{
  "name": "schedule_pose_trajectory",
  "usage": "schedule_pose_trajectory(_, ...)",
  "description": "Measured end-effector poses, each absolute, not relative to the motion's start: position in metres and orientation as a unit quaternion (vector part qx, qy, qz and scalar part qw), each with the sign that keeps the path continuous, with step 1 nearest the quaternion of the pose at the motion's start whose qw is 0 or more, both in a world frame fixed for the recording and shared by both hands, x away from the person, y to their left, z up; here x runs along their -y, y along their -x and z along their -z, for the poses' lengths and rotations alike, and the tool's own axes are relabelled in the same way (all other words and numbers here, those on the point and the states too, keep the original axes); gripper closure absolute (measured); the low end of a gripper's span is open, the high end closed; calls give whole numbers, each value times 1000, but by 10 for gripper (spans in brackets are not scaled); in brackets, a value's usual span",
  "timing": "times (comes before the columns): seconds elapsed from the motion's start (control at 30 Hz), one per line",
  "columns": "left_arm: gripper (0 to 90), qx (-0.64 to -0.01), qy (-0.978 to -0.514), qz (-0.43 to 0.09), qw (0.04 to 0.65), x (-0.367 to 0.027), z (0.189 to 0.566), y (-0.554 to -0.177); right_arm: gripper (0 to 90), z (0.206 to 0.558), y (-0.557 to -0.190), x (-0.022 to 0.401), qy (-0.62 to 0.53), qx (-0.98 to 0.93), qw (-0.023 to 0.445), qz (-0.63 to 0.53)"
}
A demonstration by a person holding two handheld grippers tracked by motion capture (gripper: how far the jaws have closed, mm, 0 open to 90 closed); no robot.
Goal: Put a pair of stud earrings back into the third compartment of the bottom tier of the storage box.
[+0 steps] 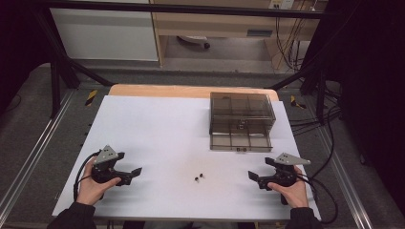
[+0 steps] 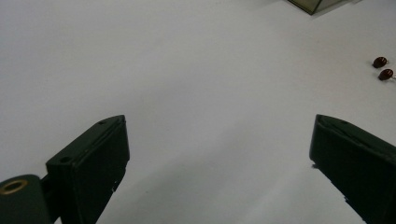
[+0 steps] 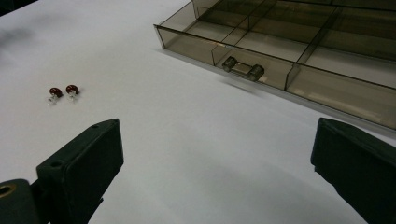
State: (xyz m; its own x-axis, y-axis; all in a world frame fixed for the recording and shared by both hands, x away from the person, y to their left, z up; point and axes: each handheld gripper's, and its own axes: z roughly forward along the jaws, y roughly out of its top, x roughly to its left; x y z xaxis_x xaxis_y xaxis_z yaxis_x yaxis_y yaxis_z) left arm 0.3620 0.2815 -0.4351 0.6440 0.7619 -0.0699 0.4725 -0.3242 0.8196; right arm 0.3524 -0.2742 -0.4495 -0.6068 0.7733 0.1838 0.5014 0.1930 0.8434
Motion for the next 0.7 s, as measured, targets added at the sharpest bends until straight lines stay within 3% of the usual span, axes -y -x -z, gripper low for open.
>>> schedule_pose_trajectory(0.7, 48, -396, -794, -168, 430, -283, 438, -362, 30, 442, -351, 248, -403, -780, 138, -459)
